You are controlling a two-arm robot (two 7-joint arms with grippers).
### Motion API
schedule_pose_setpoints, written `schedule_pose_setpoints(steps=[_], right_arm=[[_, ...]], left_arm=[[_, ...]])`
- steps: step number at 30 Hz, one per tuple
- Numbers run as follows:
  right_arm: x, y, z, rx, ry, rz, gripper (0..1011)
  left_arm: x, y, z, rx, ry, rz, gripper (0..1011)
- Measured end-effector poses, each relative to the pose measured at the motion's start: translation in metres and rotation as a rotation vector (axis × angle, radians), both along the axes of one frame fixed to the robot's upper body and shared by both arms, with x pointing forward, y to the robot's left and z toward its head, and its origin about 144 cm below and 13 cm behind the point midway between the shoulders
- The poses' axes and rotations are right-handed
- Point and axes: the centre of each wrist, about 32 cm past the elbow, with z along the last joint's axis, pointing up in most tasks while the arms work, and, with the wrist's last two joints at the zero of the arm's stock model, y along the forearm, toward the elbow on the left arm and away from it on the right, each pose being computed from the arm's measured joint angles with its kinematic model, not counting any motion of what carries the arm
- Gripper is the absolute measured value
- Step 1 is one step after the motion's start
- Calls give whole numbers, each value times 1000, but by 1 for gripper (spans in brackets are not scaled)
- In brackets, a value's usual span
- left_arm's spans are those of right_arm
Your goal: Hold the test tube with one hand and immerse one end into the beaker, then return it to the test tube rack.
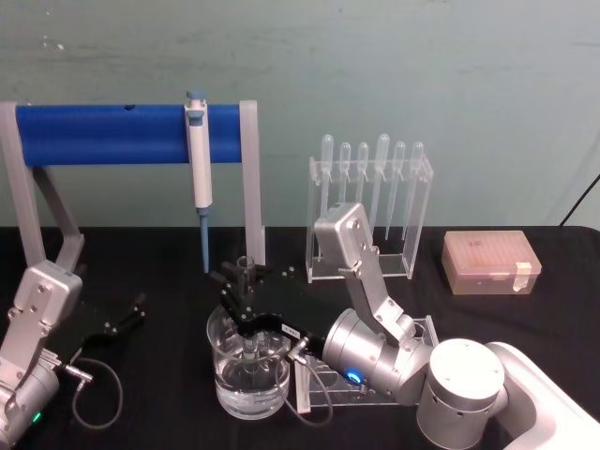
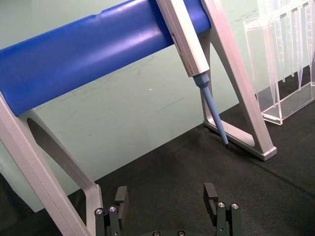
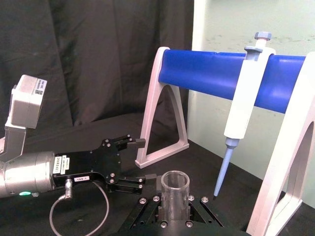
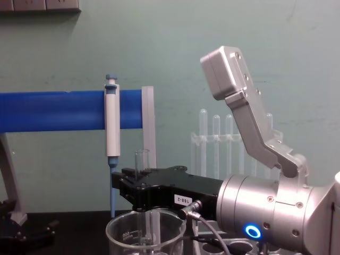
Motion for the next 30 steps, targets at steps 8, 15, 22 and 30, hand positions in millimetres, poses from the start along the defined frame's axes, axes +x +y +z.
schedule_pose_setpoints(steps=[8, 15, 22, 30], right_arm=[[0, 0, 0, 0, 0, 0, 150], [0, 0, 0, 0, 0, 0, 151], [0, 0, 0, 0, 0, 0, 151], [0, 0, 0, 0, 0, 0, 151]], left_arm=[[0, 0, 0, 0, 0, 0, 1000], [0, 0, 0, 0, 0, 0, 1000], [0, 0, 0, 0, 0, 0, 1000], [0, 0, 0, 0, 0, 0, 1000]])
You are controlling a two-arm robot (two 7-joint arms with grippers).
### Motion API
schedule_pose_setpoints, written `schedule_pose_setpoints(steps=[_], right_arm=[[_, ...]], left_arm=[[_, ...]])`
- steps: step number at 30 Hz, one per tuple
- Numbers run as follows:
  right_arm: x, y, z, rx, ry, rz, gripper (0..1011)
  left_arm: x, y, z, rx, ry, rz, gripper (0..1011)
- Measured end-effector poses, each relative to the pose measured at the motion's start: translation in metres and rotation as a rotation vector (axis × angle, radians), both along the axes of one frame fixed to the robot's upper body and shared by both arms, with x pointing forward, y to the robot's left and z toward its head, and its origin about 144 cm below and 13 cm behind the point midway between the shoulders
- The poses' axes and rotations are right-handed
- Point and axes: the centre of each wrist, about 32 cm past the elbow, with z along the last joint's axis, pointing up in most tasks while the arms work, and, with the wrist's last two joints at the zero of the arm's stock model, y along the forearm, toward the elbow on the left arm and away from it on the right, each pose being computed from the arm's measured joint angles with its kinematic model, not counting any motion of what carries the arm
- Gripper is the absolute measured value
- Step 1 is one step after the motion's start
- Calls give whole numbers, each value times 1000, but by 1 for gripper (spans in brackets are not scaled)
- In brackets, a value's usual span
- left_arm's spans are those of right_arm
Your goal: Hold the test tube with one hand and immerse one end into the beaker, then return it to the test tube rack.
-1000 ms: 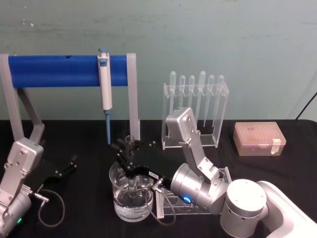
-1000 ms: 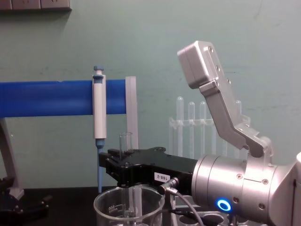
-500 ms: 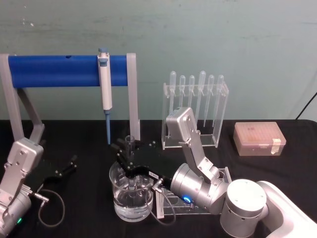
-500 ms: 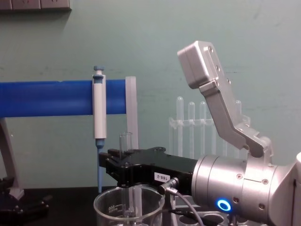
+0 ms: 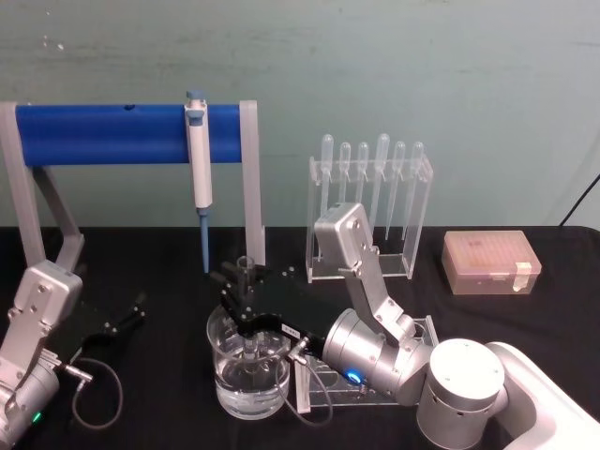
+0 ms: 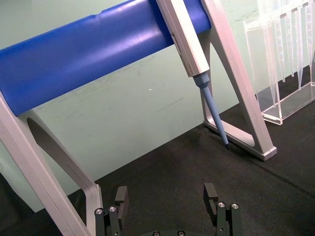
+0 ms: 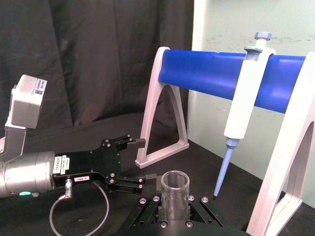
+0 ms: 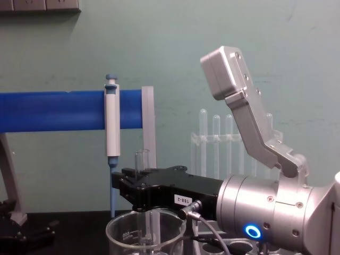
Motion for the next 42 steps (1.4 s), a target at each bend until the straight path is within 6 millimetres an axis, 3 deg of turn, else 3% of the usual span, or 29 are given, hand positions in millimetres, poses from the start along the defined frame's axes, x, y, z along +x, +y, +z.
schedule_pose_setpoints(steps=[42], right_arm=[[0, 0, 0, 0, 0, 0, 151]], left_arm=[[0, 0, 0, 0, 0, 0, 1000]])
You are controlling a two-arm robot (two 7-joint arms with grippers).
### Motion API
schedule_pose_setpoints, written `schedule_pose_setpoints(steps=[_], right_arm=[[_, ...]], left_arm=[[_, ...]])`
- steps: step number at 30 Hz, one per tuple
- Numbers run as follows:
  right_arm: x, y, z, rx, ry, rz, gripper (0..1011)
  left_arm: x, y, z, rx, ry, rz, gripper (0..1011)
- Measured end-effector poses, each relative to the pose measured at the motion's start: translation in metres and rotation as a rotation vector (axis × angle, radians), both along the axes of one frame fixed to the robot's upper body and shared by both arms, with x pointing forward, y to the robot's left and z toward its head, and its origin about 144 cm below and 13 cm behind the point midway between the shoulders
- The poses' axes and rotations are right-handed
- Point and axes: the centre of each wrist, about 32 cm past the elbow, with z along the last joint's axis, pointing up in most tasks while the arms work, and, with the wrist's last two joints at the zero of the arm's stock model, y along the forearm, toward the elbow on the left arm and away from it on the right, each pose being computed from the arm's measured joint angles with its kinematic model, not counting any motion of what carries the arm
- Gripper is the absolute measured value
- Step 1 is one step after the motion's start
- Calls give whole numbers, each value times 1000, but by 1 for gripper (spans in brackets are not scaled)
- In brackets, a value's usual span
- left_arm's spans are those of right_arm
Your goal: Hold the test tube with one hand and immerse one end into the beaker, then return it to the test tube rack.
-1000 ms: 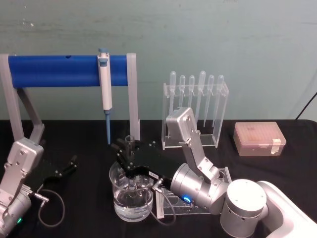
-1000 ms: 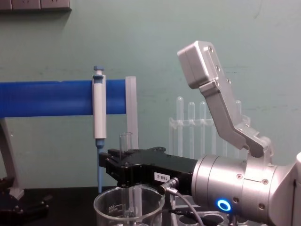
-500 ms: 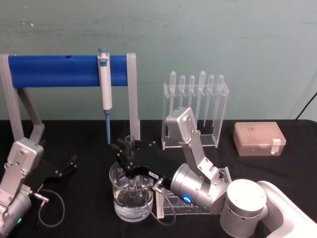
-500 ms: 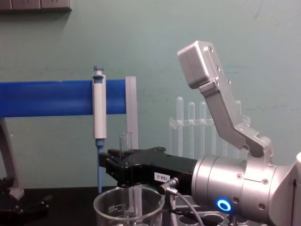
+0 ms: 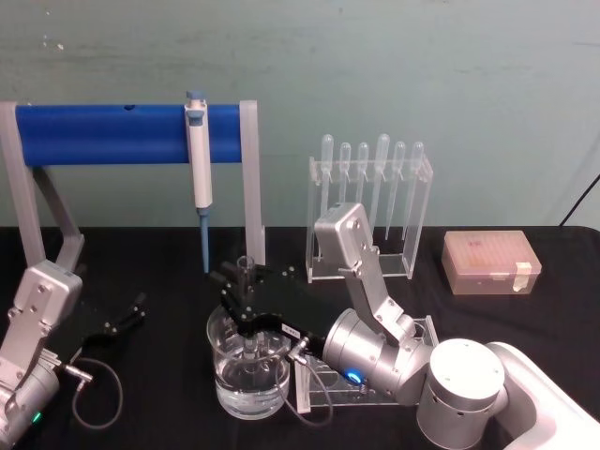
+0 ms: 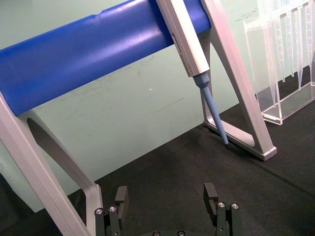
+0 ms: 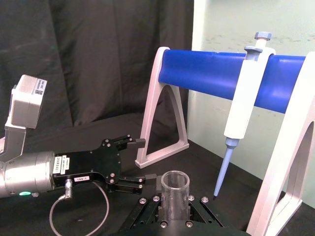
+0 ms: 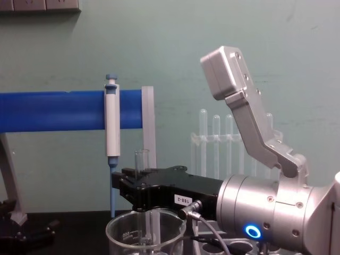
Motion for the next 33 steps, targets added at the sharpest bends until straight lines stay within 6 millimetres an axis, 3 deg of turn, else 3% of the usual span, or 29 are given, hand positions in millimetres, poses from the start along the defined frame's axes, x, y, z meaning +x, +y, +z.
schedule_pose_setpoints(steps=[13, 25, 33], right_arm=[[-1, -2, 22, 5, -34, 13, 151], [3, 0, 76, 29, -59, 40, 151], [3, -10, 109, 36, -59, 43, 151]], left_arm=[[0, 0, 0, 0, 0, 0, 1000], [0, 0, 0, 0, 0, 0, 1000], [0, 0, 0, 0, 0, 0, 1000]])
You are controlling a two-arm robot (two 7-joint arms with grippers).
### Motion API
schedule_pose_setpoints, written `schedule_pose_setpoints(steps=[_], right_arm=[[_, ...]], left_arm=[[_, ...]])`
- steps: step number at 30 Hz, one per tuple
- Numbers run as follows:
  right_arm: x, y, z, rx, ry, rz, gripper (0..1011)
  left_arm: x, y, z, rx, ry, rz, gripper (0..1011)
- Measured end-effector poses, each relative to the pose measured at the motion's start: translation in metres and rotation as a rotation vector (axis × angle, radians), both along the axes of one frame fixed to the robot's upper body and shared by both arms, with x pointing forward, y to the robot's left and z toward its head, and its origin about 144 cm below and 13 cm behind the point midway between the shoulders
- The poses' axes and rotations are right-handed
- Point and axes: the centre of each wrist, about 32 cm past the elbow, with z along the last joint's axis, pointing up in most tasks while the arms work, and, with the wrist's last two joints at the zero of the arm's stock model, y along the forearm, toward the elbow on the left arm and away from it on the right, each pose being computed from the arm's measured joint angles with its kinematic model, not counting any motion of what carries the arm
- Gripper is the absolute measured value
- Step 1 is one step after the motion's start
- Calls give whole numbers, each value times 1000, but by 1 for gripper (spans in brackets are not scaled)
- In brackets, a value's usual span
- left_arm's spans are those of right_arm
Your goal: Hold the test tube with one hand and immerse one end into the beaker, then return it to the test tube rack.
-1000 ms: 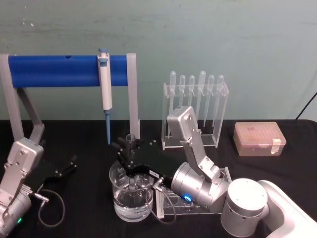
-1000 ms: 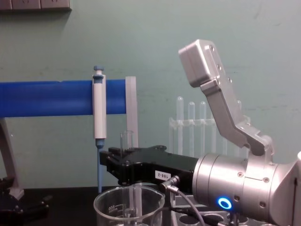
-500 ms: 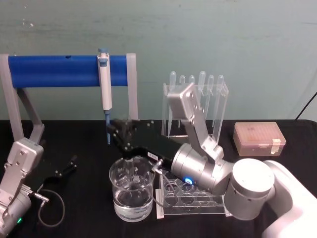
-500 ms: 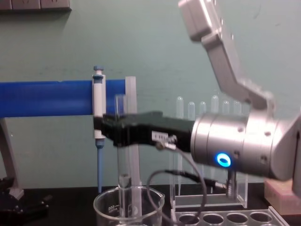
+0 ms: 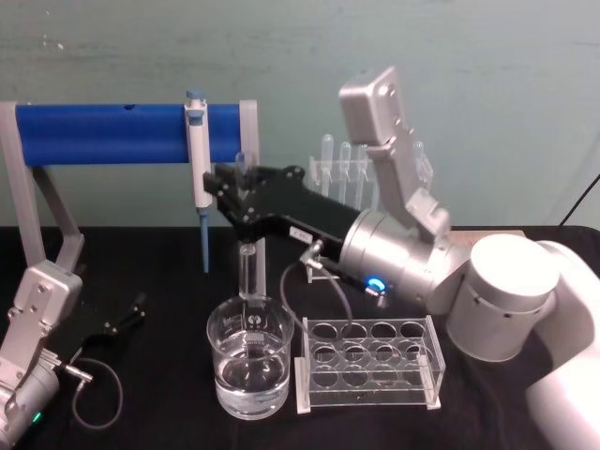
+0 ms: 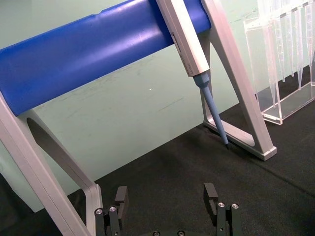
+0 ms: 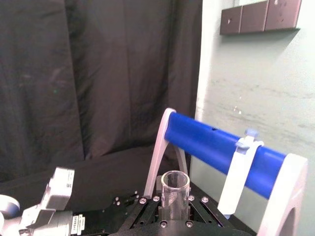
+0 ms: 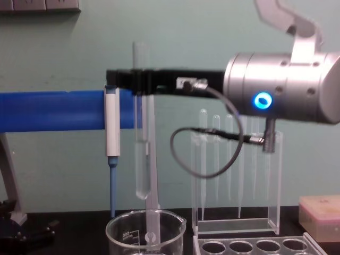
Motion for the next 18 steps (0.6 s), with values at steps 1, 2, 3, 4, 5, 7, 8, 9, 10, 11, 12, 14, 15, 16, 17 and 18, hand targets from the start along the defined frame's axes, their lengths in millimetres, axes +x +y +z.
schedule_pose_setpoints(steps=[1, 2, 3, 4, 5, 7, 8, 9, 10, 11, 12, 14, 15, 16, 17, 18], right_arm=[[0, -2, 3, 3, -1, 0, 151], [-1, -4, 5, 6, -2, -1, 151], [-1, -6, 7, 9, -4, -2, 150], [-2, -11, 12, 12, -10, -8, 151], [-3, -15, 15, 14, -14, -12, 151], [-6, -25, 20, 15, -21, -29, 151], [-8, -29, 21, 15, -23, -35, 151], [-9, -33, 22, 15, -24, -42, 150], [-10, -36, 23, 15, -24, -49, 151], [-13, -45, 23, 11, -24, -67, 151], [-15, -50, 23, 9, -24, -75, 150], [-20, -62, 21, 4, -17, -101, 151], [-21, -66, 19, 2, -14, -111, 151], [-23, -70, 17, 0, -9, -120, 151], [-27, -76, 14, -4, -4, -137, 151], [-28, -79, 11, -5, 0, -145, 151]], left_arm=[[0, 0, 0, 0, 0, 0, 1000], [0, 0, 0, 0, 0, 0, 1000], [0, 0, 0, 0, 0, 0, 1000], [0, 0, 0, 0, 0, 0, 1000], [0, 0, 0, 0, 0, 0, 1000], [0, 0, 0, 0, 0, 0, 1000], [0, 0, 0, 0, 0, 0, 1000], [0, 0, 0, 0, 0, 0, 1000], [0, 0, 0, 0, 0, 0, 1000], [0, 0, 0, 0, 0, 0, 1000], [0, 0, 0, 0, 0, 0, 1000], [0, 0, 0, 0, 0, 0, 1000], [0, 0, 0, 0, 0, 0, 1000], [0, 0, 0, 0, 0, 0, 1000], [0, 0, 0, 0, 0, 0, 1000], [0, 0, 0, 0, 0, 0, 1000]])
